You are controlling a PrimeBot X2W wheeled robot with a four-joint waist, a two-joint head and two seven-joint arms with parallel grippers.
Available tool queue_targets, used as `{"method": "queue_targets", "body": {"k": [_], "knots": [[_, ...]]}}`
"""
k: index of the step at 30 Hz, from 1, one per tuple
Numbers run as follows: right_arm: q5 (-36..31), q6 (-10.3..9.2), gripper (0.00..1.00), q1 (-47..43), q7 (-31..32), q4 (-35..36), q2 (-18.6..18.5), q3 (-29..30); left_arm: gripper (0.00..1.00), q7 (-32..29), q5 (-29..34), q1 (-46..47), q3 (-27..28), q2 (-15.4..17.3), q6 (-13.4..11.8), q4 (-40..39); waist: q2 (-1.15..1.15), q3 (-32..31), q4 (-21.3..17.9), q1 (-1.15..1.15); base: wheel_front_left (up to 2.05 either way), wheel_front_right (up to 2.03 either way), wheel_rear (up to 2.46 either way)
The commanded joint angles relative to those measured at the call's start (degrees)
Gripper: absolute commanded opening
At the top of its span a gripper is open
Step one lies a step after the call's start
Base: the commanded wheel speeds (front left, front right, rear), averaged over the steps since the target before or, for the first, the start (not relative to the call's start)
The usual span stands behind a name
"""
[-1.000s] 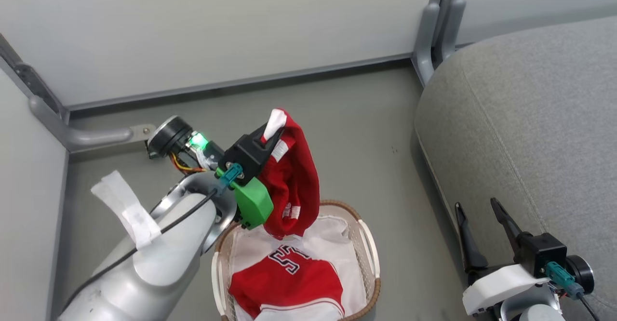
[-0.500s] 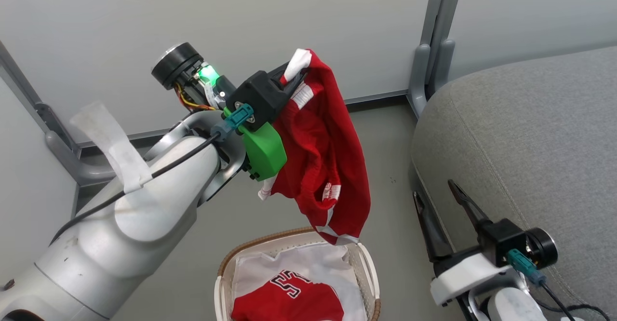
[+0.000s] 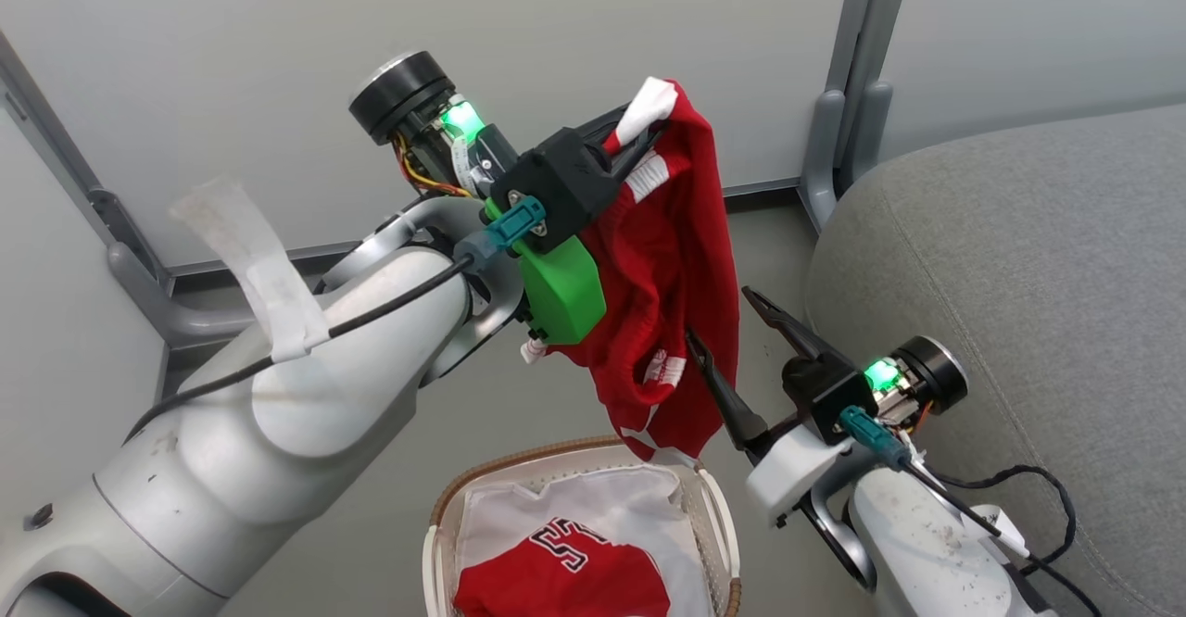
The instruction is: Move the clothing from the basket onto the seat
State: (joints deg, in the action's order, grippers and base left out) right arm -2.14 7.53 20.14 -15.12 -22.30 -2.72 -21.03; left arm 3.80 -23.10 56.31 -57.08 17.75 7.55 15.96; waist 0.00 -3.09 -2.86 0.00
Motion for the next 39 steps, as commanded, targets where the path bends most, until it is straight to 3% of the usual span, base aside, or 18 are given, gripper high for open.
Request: {"method": "queue_targets", "body": {"k": [1, 8, 9, 10, 11, 23, 24, 25, 26, 27, 39], "knots": [[-0.17, -0.08, 1.0, 0.99, -0.07, -1.07, -0.31, -0.17, 0.0, 0.18, -0.18, 1.34, -0.04, -0.03, -0.16, -0.4, 0.0, 0.02, 0.47, 0.0, 0.0, 0.0, 0.0], [2.52, -0.08, 1.0, 5.59, -0.04, -8.72, -0.28, -2.29, 0.0, 0.36, -0.53, 2.02, -0.94, 0.09, -0.16, -1.27, 0.0, -0.06, 1.75, 0.0, 0.0, 0.0, 0.0], [3.27, -0.08, 0.48, 6.46, -0.04, -10.34, -0.28, -3.14, 0.0, 0.36, -0.5, 2.01, -1.04, 0.07, -0.16, -1.3, 0.0, -0.08, 1.93, 0.0, 0.0, 0.0, 0.0], [4.13, -0.08, 0.27, 7.24, -0.04, -11.29, -0.28, -3.65, 0.0, 0.44, -0.43, 1.96, -1.1, 0.08, -0.19, -1.33, 0.0, -0.07, 2.05, 0.0, 0.0, 0.0, 0.0], [5.2, -0.08, 0.0, 8.18, -0.05, -12.38, -0.28, -4.26, 0.0, 0.55, -0.42, 1.77, -1.16, 0.12, -0.3, -1.33, 0.0, -0.05, 2.2, 0.0, 0.0, 0.0, 0.0], [8.37, -0.08, 0.0, 11.63, -0.04, -15.18, -0.28, -3.75, 0.0, 1.87, -3.95, -4.75, 1.07, 3.26, -3.95, 1.03, 0.0, 0.5, 1.5, 0.0, 0.0, 0.0, 0.0], [8.25, -0.08, 0.0, 11.73, -0.05, -14.99, -0.29, -3.28, 0.27, 2.32, -4.38, -5.6, 1.3, 3.34, -4.41, 1.32, 0.0, 0.56, 1.36, 0.0, 0.0, 0.0, 0.0], [7.89, -0.08, 0.0, 11.9, -0.04, -14.75, -0.3, -2.58, 0.47, 2.85, -4.91, -6.84, 1.62, 3.5, -4.96, 1.73, 0.0, 0.63, 1.15, 0.0, 0.0, 0.0, 0.0], [7.58, -0.08, 0.0, 12.07, -0.05, -14.46, -0.3, -2.14, 0.87, 3.32, -5.2, -7.68, 1.8, 3.7, -5.36, 1.99, 0.0, 0.7, 1.0, 0.0, 0.0, 0.0, 0.0], [7.4, -0.08, 0.0, 12.24, -0.05, -14.08, -0.27, -1.66, 1.0, 3.99, -5.85, -8.8, 2.07, 3.89, -5.83, 2.34, 0.0, 0.78, 0.8, 0.0, 0.0, 0.0, 0.0], [3.62, -0.08, 0.0, 12.86, -0.04, -9.64, -1.34, 5.04, 1.0, 10.9, -10.46, -22.96, 3.08, -0.3, -8.75, 8.02, 0.0, 1.88, -0.56, 0.0, 0.0, 0.0, 0.0]]}}
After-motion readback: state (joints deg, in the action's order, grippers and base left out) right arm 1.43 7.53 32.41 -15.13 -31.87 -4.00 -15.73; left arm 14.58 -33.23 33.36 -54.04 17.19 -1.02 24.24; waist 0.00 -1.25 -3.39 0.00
